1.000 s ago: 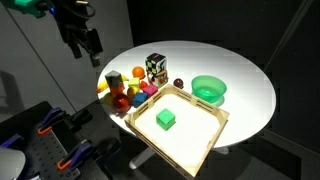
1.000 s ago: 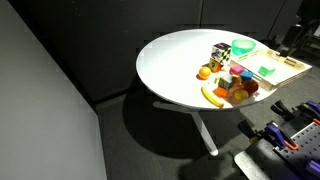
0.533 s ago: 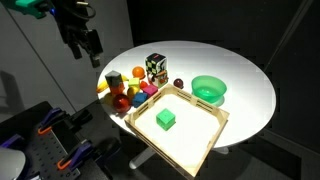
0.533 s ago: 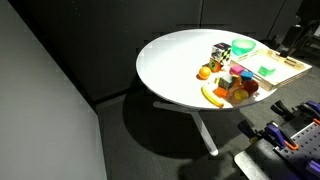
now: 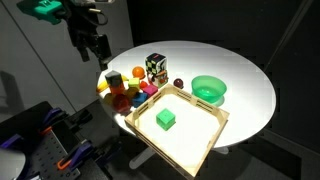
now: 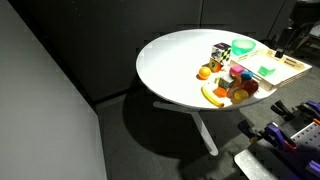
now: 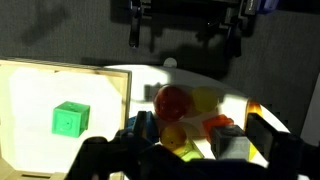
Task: Pick up the gray block and put it in the tray
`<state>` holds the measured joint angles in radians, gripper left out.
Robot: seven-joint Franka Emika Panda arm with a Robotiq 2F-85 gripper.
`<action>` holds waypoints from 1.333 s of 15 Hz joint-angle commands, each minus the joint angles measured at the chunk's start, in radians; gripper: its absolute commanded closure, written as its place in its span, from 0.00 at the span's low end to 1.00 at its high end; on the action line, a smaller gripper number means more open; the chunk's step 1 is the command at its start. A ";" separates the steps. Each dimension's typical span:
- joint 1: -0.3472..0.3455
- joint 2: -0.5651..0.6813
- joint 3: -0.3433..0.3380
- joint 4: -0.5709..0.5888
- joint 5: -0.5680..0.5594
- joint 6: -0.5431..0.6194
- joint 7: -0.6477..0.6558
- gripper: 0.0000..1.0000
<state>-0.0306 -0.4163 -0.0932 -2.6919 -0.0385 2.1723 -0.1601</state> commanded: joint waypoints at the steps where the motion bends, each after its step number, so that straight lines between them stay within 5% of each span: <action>1: -0.013 0.088 -0.013 0.069 -0.017 0.032 -0.037 0.00; 10: -0.028 0.258 -0.024 0.222 -0.012 0.083 -0.073 0.00; 20: 0.006 0.399 0.043 0.361 0.001 0.070 -0.066 0.00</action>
<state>-0.0353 -0.0489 -0.0699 -2.3799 -0.0432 2.2557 -0.2062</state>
